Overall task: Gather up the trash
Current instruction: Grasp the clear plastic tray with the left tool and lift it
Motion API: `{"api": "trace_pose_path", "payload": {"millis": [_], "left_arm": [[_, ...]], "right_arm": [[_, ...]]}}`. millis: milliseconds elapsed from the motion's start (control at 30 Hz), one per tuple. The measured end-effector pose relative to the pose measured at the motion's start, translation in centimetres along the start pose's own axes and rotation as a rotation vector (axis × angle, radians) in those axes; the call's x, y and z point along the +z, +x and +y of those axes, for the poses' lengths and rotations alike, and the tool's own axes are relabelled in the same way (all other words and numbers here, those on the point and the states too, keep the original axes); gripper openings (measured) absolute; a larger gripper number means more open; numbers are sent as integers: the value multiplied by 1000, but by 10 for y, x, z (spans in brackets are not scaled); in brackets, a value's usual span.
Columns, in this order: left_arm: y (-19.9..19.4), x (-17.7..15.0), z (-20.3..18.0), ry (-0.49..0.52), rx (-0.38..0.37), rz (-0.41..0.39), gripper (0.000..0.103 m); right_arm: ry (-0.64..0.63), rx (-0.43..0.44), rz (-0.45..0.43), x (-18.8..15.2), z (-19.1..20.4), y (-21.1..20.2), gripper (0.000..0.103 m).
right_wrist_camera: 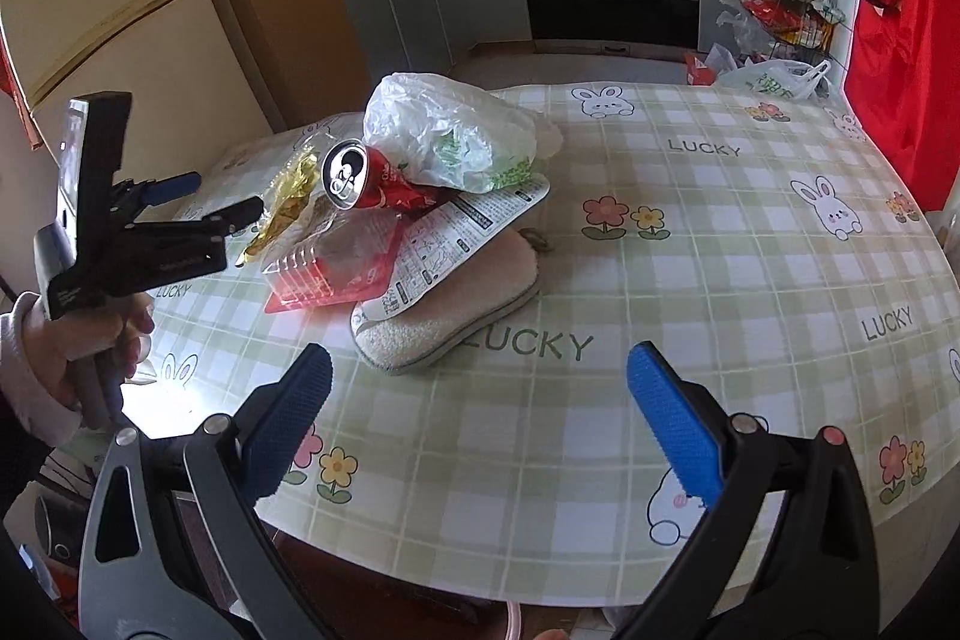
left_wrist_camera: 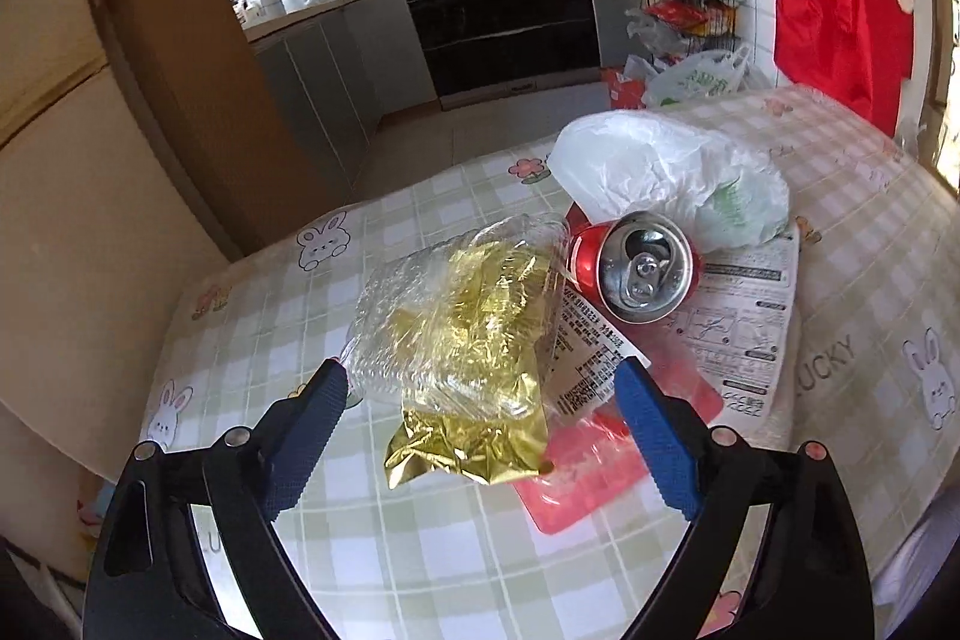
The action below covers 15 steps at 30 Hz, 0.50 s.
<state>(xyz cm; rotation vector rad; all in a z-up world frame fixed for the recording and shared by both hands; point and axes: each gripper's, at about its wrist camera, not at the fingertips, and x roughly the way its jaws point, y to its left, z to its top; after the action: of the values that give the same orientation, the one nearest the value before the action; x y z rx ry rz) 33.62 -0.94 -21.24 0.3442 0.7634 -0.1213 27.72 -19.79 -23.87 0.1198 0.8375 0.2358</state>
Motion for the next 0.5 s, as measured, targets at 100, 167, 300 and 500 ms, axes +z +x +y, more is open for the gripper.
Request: {"api": "trace_pose_path", "payload": {"millis": [100,167,300,500], "left_arm": [[22,5,-6,33,-2,44,85],[33,9,-2,14,-16,68,82],[47,16,8,-27,-41,113,77],[52,18,19,-39,-56,133,52]], "right_arm": [[7,14,-5,10,-4,9,97],[10,20,-6,15,-6,14,97],[9,33,-1,19,-8,22,97],[4,42,16,20,-8,29,97]]}}
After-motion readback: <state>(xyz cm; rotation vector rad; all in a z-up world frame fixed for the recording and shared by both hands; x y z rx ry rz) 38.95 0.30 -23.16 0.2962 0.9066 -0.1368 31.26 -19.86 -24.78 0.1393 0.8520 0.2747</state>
